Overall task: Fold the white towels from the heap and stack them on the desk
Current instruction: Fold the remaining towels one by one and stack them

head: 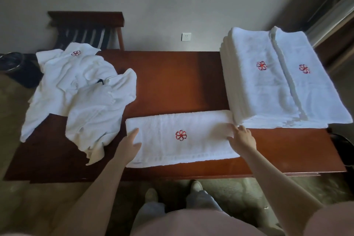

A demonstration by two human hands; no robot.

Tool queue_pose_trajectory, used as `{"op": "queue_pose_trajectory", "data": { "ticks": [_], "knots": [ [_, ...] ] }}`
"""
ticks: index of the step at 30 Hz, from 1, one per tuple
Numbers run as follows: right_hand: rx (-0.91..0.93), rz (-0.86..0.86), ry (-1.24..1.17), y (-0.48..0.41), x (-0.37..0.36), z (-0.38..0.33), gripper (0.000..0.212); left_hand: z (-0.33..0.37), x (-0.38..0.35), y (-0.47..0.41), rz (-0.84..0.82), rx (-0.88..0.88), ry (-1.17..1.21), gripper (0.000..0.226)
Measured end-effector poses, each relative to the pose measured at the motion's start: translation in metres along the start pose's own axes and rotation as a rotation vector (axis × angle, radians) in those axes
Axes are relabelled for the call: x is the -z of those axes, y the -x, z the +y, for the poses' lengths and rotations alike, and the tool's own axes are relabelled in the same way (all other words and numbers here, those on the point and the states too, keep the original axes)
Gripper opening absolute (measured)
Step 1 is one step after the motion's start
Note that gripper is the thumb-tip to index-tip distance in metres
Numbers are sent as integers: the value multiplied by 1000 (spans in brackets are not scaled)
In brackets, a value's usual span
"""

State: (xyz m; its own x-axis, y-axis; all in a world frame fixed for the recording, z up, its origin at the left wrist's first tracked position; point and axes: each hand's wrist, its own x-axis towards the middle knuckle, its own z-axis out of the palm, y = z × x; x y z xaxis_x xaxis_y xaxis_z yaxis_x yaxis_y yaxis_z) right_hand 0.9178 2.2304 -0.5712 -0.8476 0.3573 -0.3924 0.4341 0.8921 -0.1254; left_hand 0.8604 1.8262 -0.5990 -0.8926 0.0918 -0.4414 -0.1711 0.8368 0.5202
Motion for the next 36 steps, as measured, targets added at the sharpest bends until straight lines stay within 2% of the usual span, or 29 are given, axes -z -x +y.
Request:
{"op": "queue_pose_trajectory", "data": {
  "ticks": [5, 10, 15, 18, 22, 26, 33, 36],
  "knots": [
    [43, -74, -260, -15, 6, 9, 57, 7, 0, 2, 35, 40, -12, 61],
    [49, -196, -377, -22, 8, 11, 74, 14, 0, 6, 62, 22, -47, 65],
    [92, -280, -406, -17, 15, 8, 87, 2, 12, 1, 13, 6, 3, 61],
    [90, -298, -352, -11, 18, -1, 85, -4, 23, -7, -22, 10, 27, 60],
    [80, -254, -241, 4, 22, -22, 77, 1, 40, -18, 43, -38, -82, 64],
    [72, -184, -128, 19, 32, -41, 70, 14, 55, -30, 34, -166, 48, 61],
    [82, 19, -218, 36, 65, -73, 66, 73, 80, -44, 87, -399, 98, 57],
    [121, 148, -254, 38, 92, -82, 61, 112, 94, -41, 160, -471, 62, 55]
  ]
}}
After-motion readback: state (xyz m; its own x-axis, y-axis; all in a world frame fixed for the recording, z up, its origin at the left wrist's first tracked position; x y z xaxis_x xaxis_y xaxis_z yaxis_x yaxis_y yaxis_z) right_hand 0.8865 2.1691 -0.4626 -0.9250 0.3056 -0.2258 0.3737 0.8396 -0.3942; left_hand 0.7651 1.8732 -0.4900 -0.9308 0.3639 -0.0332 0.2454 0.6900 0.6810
